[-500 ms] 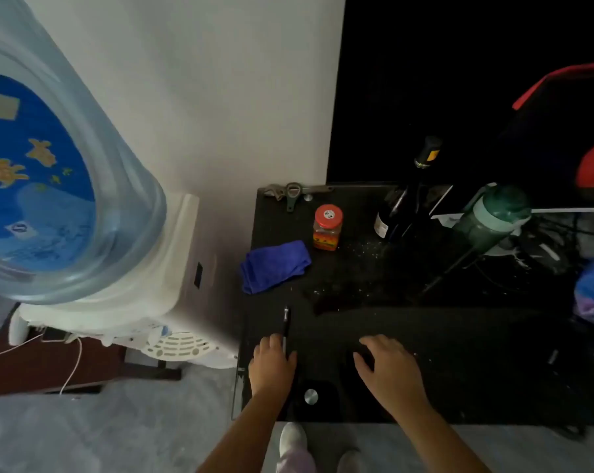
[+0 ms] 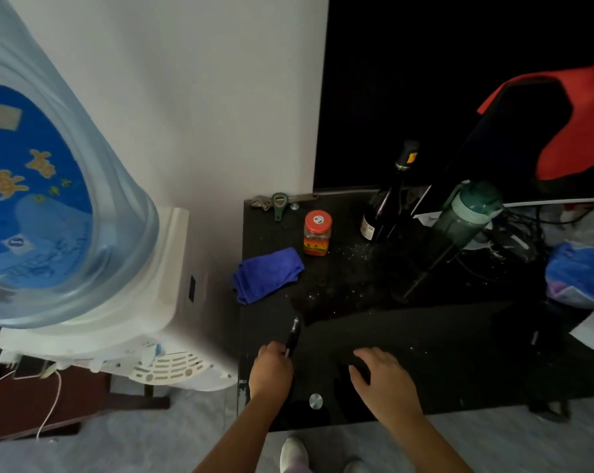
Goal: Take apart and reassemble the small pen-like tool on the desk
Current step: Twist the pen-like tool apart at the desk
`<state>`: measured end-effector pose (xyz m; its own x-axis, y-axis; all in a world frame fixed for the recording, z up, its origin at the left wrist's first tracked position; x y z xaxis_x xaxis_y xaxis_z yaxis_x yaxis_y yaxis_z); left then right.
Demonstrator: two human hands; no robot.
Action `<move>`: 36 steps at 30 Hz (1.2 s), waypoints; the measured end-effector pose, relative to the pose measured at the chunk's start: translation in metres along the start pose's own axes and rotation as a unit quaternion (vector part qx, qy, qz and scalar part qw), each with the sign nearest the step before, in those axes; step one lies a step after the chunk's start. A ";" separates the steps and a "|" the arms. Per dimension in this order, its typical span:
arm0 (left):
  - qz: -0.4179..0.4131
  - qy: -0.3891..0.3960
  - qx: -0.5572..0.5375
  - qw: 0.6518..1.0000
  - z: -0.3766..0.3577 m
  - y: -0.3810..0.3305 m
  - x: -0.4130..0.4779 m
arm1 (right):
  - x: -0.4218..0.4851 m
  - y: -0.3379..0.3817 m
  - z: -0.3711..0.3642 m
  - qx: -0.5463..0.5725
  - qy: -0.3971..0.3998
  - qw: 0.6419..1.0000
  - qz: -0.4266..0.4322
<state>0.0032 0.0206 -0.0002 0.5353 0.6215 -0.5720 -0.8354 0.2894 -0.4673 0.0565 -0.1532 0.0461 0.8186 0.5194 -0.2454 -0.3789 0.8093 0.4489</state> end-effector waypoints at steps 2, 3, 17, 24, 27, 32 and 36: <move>-0.027 0.001 -0.047 0.999 0.012 -0.003 -0.014 | -0.004 0.004 0.006 0.008 -0.014 1.000 0.003; -0.042 0.007 -0.072 0.997 0.019 -0.005 -0.021 | -0.006 0.006 0.009 0.016 -0.021 1.000 0.004; -0.255 0.088 -0.154 0.951 0.089 -0.029 -0.086 | -0.018 0.065 0.068 0.422 -0.131 0.897 0.023; -0.297 0.079 -0.133 0.942 0.095 -0.030 -0.090 | -0.018 0.074 0.070 0.526 -0.117 0.842 -0.017; -0.274 0.119 -0.153 0.942 0.095 -0.034 -0.089 | -0.017 0.076 0.068 0.547 -0.104 0.830 -0.025; -0.272 0.174 -0.202 0.925 0.093 -0.045 -0.090 | -0.015 0.080 0.064 0.533 -0.076 0.843 0.001; -0.287 0.127 -0.199 0.928 0.091 -0.047 -0.084 | -0.011 0.081 0.062 0.527 -0.074 0.846 0.007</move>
<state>-0.0141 0.0207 0.1309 0.9321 0.2426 -0.2689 -0.3185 0.1956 -0.9275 0.0437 -0.1099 0.1386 0.8922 0.4234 -0.1573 0.1421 0.0674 0.9876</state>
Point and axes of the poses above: each hand's wrist, its own x-axis towards the middle knuckle, its own z-axis out of the back of the hand, y = z × x, the point moved 1 cm from there along x, towards the middle knuckle, and after that the axes turned 9 degrees about z, right-handed, at the moved point
